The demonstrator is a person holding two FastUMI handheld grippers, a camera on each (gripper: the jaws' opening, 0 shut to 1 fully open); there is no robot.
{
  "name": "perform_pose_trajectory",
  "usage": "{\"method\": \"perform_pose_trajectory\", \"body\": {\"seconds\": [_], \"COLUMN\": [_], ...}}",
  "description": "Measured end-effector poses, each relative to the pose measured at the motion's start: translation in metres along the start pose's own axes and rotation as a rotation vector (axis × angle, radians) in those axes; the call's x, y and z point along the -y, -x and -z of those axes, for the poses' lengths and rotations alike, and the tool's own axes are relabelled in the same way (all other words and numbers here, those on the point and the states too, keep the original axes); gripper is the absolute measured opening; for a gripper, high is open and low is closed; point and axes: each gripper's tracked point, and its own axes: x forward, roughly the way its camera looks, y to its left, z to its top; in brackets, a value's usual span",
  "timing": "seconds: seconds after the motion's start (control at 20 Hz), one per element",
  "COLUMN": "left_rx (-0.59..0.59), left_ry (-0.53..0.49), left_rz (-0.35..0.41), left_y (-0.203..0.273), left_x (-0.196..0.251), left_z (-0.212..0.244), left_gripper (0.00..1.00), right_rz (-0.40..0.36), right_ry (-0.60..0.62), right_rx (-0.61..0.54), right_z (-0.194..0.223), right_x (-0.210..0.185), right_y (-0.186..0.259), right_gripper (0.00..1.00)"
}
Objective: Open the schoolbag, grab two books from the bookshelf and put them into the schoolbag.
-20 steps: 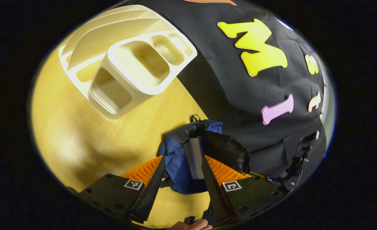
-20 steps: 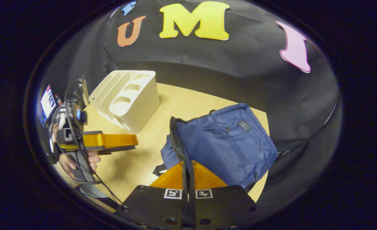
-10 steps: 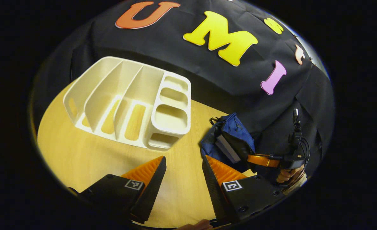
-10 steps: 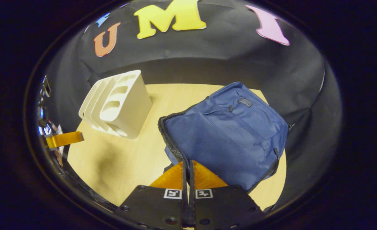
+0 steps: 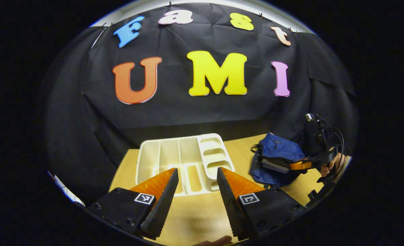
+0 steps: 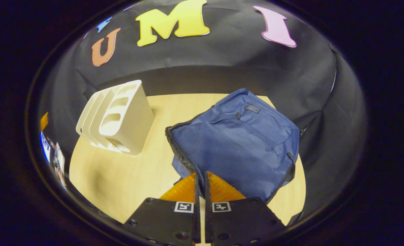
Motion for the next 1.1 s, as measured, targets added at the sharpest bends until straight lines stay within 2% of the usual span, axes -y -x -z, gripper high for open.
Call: {"method": "perform_pose_trajectory", "body": {"seconds": [0.15,0.2,0.25,0.4,0.45,0.5,0.55,0.65,0.8,0.9,1.1], "left_rx": [0.094,0.104,0.117,0.133,0.129,0.142,0.149,0.169,0.204,0.220,0.232], "left_ry": [-0.045,-0.052,-0.054,0.012,0.033,0.051,0.061,0.073,0.090,0.119,0.164], "left_rz": [-0.029,-0.050,-0.083,-0.137,-0.127,-0.138,-0.153,-0.182,-0.220,-0.231,-0.250], "left_y": [0.029,0.036,0.043,0.052,0.056,0.060,0.061,0.070,0.086,0.093,0.099], "left_x": [-0.011,-0.017,-0.027,-0.041,-0.039,-0.039,-0.043,-0.042,-0.043,-0.039,-0.031], "left_z": [-0.039,-0.050,-0.058,-0.068,-0.068,-0.071,-0.075,-0.082,-0.095,-0.101,-0.113], "left_gripper": [0.77,0.80,0.83,0.89,0.94,1.00,1.00,1.00,0.99,0.99,0.99], "right_rz": [-0.003,0.001,-0.001,-0.015,-0.013,-0.020,-0.028,-0.046,-0.074,-0.056,-0.028], "right_ry": [0.006,0.007,0.005,0.007,0.018,0.024,0.031,0.054,0.085,0.100,0.090], "right_rx": [0.000,-0.003,-0.004,-0.001,-0.001,-0.001,0.000,0.027,0.069,0.106,0.247], "right_z": [0.002,0.003,0.002,0.000,-0.001,-0.001,-0.002,-0.009,-0.017,-0.027,-0.061], "right_x": [-0.003,-0.001,-0.001,-0.002,-0.002,-0.002,-0.004,-0.005,-0.007,-0.001,0.004], "right_y": [0.004,0.004,0.005,0.009,0.011,0.012,0.018,0.029,0.052,0.070,0.122], "right_gripper": [0.04,0.08,0.09,0.20,0.14,0.16,0.19,0.38,0.81,0.97,0.97]}}
